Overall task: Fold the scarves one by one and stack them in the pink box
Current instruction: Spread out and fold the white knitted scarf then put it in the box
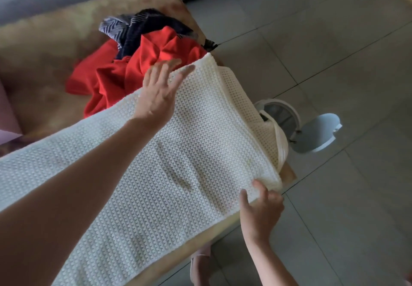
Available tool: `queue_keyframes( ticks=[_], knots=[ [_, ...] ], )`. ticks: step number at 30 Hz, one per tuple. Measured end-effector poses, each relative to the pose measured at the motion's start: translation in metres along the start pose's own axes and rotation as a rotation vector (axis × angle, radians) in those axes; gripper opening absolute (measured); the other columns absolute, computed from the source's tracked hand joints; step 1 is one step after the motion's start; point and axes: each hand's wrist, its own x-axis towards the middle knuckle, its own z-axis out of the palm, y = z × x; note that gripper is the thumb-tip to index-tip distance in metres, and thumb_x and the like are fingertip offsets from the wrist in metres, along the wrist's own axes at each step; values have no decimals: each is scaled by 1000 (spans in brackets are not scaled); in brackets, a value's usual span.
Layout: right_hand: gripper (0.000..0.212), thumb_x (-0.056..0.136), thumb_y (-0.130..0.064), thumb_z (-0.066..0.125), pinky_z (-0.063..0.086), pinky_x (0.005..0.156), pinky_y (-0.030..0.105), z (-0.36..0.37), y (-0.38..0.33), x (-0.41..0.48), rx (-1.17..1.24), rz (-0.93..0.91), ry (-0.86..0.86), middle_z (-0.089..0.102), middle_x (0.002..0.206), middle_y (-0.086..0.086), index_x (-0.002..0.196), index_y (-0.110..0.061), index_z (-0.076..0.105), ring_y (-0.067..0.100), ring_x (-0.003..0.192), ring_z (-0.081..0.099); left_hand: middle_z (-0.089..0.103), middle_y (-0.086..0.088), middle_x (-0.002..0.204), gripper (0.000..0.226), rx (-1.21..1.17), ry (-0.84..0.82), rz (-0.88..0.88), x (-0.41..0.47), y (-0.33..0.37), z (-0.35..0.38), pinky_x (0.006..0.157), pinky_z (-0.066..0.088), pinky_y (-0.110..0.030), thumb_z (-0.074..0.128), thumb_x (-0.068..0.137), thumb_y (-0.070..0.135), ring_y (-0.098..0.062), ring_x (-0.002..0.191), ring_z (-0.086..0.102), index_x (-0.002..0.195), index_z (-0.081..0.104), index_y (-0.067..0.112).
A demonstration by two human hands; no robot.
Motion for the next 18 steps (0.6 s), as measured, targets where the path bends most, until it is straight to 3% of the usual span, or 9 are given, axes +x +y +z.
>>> queue_keyframes(
  ticks=[1, 4, 6, 9, 12, 14, 15, 18],
  knots=[
    [46, 74, -43, 54, 36, 87, 37, -2, 1, 10, 12, -9, 50, 57, 96, 20, 104, -12, 69, 32, 96, 46, 40, -10, 144, 70, -42, -113, 85, 1, 12, 5, 111, 23, -45, 46, 82, -7, -31, 133, 33, 144, 36, 24],
    [37, 75, -37, 57, 27, 89, 33, -13, 6, 49, 48, 7, 134, 57, 99, 21, 96, -9, 70, 30, 101, 41, 14, -6, 158, 56, 7, -705, 157, -6, 26, 30, 117, 3, -42, 49, 96, 26, -25, 146, 7, 148, 27, 26],
    [30, 77, -31, 65, 25, 88, 31, -18, 7, 75, 15, -44, 128, 58, 101, 18, 96, -8, 68, 31, 104, 43, -1, -6, 159, 63, 88, -876, 125, -12, 25, 41, 117, -4, -44, 50, 95, 34, -26, 146, -4, 150, 20, 25],
    [28, 80, -35, 65, 28, 82, 27, -15, 11, 101, 15, -153, -55, 64, 94, 10, 89, -10, 70, 34, 94, 54, 15, -6, 158, 53, 66, -821, 28, -6, 34, 44, 118, 3, -43, 50, 95, 30, -24, 146, 8, 145, 33, 23],
    [31, 84, -40, 52, 31, 77, 31, -19, 10, 120, 99, -152, -110, 63, 69, 2, 69, -15, 63, 28, 76, 58, 53, -7, 134, 33, -69, -516, -112, 15, 55, 35, 105, 36, -38, 47, 95, 17, -25, 124, 48, 126, 57, 16],
    [25, 87, -36, 61, 31, 84, 31, -25, 9, 140, 172, -21, 4, 65, 90, 7, 89, -12, 66, 29, 97, 55, 61, -5, 121, 30, -206, -289, -170, 35, 72, 29, 91, 46, -36, 44, 94, 9, -24, 110, 57, 118, 61, 15],
    [34, 85, -37, 65, 34, 91, 33, -27, 9, 152, 218, 78, 24, 64, 106, 9, 106, -9, 64, 29, 110, 50, 61, -5, 120, 31, -248, -234, -168, 46, 81, 30, 89, 47, -35, 42, 94, 6, -22, 110, 57, 118, 61, 15],
    [83, 71, -54, 71, 41, 102, 43, -19, 11, 190, 241, 255, -179, 55, 132, 9, 137, -11, 44, 30, 124, 47, 51, -4, 133, 37, -299, -314, -107, 77, 112, 37, 101, 42, -34, 40, 96, 5, -20, 124, 47, 126, 55, 19]
  ],
)
